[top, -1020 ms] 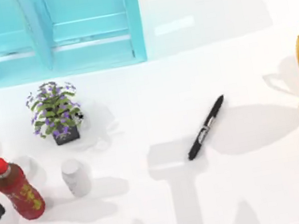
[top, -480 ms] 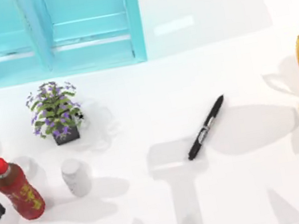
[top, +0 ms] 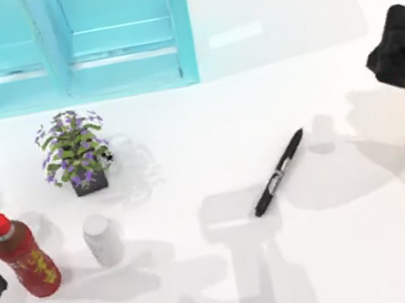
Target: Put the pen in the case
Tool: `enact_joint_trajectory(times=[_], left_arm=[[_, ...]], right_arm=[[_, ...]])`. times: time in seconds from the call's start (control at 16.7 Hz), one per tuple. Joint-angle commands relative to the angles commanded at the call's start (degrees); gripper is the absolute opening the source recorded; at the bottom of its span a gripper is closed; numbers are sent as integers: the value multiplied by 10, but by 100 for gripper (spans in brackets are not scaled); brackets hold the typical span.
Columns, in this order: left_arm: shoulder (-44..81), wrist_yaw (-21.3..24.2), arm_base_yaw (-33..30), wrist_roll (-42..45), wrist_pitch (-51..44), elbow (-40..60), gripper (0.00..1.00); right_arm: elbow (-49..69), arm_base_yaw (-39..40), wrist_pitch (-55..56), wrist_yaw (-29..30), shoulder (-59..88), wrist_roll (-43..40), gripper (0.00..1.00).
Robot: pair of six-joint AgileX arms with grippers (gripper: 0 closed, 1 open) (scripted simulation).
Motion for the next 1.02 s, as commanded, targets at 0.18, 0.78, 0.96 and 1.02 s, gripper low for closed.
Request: enact_joint_trajectory(times=[0.18,0.78,0.96,1.02], left_arm=[[0,0,0,0,0,0,100],[0,0,0,0,0,0,100],[0,0,0,0,0,0,100],[0,0,0,0,0,0,100]], right_arm=[[144,37,-97,-2,193,92,100],[466,73,-287,-17,585,268,100],[475,73,-292,-18,596,272,100],[475,73,-292,-18,596,272,100]])
